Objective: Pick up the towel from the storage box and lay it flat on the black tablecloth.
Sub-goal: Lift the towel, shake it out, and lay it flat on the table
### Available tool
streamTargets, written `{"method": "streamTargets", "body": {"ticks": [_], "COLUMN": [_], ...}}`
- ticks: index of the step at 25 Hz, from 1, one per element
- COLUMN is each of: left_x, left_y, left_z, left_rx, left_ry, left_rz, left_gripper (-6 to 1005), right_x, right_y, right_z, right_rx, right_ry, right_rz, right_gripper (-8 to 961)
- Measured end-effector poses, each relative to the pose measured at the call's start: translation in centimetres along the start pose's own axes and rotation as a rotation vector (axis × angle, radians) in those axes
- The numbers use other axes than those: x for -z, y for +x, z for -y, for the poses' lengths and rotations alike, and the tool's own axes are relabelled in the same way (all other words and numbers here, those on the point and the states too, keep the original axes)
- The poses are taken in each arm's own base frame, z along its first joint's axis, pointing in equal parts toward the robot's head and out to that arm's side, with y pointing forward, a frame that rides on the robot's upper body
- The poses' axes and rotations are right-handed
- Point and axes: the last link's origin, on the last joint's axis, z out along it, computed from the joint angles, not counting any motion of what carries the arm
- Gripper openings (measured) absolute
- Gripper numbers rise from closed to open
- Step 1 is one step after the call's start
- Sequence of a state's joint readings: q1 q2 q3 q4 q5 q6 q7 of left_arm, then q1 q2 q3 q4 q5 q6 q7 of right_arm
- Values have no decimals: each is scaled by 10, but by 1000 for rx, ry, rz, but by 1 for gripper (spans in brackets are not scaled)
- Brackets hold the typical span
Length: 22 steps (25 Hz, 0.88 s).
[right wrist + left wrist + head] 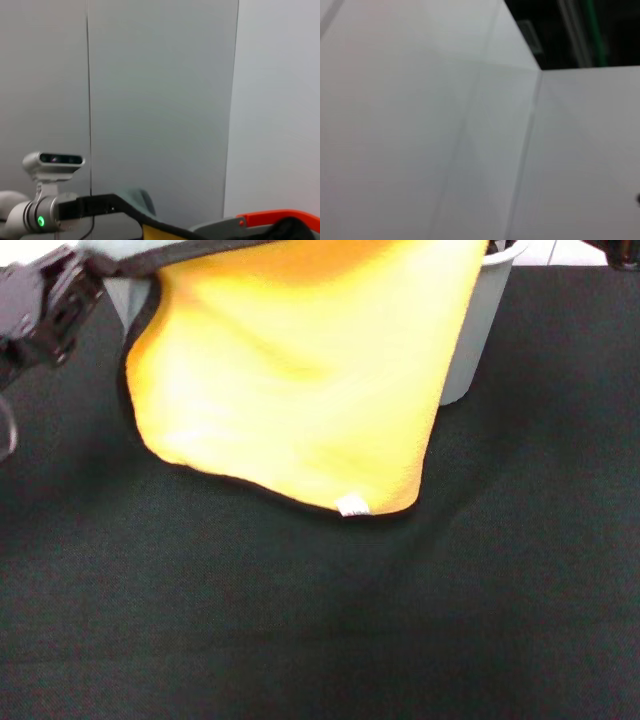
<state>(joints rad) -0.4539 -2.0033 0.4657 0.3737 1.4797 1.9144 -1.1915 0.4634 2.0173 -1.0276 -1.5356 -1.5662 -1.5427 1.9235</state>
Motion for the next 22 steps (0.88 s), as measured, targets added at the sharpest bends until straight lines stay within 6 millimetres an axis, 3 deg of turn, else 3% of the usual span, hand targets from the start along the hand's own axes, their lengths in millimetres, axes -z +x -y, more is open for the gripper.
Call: {"method": "streamTargets", "body": {"ticks": [4,6,10,15,19,22], "left_x": [-26,-31,-42,-30,-3,13], "left_y": [18,23,53,63,55,54], "left_z": [8,10,21,26,15,6], "left_rx": [2,-3,-20,-5,12,16], "left_ry": [-122,-148,-221,-206,-199,-210], "left_rz": [90,115,250,352,427,452], "left_gripper": [37,39,42,46,49,52], "right_x": [-2,-4,1,4,4,5], "right_y": [8,9,4,10,35,36], "right_z": [6,9,18,15,-13,-31], "right_rx": [23,37,66,45,4,48], "right_ry": [-7,-9,22,10,-36,-13], "right_rz": [16,22,54,54,3,-24], "right_gripper": [-1,-1,-1,-1,-1,-1]}}
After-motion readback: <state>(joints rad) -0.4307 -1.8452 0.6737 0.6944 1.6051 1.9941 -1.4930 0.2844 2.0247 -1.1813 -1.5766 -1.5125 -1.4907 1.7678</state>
